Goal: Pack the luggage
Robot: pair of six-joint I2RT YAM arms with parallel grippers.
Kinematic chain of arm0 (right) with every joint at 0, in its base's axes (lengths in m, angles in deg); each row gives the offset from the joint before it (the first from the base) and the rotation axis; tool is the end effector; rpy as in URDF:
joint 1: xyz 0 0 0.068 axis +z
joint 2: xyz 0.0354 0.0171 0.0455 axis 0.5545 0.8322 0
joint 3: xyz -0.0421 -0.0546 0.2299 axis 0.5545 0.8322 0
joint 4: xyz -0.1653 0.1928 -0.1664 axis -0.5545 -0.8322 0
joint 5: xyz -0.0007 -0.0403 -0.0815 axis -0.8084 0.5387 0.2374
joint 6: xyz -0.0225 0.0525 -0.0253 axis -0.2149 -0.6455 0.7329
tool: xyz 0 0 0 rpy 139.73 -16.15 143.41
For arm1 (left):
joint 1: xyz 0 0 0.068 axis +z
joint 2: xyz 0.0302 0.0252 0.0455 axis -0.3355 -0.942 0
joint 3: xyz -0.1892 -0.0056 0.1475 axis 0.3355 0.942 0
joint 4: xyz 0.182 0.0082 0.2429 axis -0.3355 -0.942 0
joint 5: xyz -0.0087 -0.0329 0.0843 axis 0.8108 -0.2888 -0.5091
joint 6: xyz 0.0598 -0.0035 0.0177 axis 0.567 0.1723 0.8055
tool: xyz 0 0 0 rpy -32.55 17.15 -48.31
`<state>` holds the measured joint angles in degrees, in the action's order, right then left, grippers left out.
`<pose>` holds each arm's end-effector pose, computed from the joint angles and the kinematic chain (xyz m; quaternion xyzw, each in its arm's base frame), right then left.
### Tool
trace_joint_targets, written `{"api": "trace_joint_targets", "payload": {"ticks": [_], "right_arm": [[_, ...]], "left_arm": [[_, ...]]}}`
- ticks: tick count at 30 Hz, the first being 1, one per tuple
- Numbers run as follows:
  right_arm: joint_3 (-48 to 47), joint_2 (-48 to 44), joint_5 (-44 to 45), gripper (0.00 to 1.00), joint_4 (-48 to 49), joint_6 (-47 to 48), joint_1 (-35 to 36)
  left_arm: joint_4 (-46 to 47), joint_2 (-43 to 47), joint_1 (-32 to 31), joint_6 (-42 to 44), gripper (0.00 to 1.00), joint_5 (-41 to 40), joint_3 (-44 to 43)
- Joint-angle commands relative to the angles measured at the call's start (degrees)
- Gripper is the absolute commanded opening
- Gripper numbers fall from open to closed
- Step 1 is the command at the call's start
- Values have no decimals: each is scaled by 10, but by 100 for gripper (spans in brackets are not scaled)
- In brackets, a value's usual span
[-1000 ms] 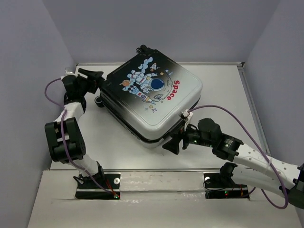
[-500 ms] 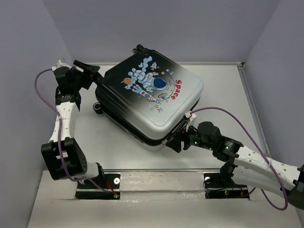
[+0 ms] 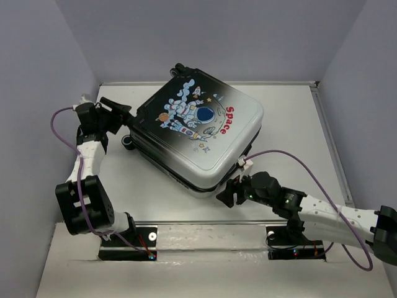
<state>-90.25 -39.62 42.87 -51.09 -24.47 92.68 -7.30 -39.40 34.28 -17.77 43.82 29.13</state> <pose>0.1375 0.2258 0.1553 -0.2157 0.8151 0.3608 0.3987 0.3705 0.0777 0.2380 -0.2998 0.7350 -0.3185 0.5182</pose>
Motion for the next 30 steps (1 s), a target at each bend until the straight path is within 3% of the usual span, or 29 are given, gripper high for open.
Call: {"api": "trace_joint_targets", "payload": {"ticks": [1,3,6,8,9,10,14,15,17,19,22,25,30], "right_arm": [[37,20,25,72,141,-8,6],[52,35,23,79,199,-2,6],[76,59,30,96,267,-1,11],[86,71,35,100,296,1,11],[91,75,45,100,321,8,16],[94,84,51,100,331,15,16],[98,104,60,100,397,37,22],[97,108,61,99,403,39,22],[97,116,62,80,419,45,28],[97,131,77,71,448,49,33],[92,158,99,69,461,58,44],[92,184,117,60,503,69,61],[76,196,165,59,515,94,113]], "left_arm": [[66,-8,11,22,6,24,13],[71,-14,13,21,6,23,15],[72,-20,16,20,18,21,9],[72,-14,16,18,35,20,4],[72,-6,17,18,56,19,2],[69,-1,17,18,67,13,0],[45,43,17,27,96,-2,-5],[36,74,16,31,98,-8,7],[36,113,16,37,99,-25,31],[29,167,16,45,99,-34,71],[21,215,15,52,99,-23,119],[9,275,15,64,98,-2,195],[-1,337,13,75,88,50,278]]}}
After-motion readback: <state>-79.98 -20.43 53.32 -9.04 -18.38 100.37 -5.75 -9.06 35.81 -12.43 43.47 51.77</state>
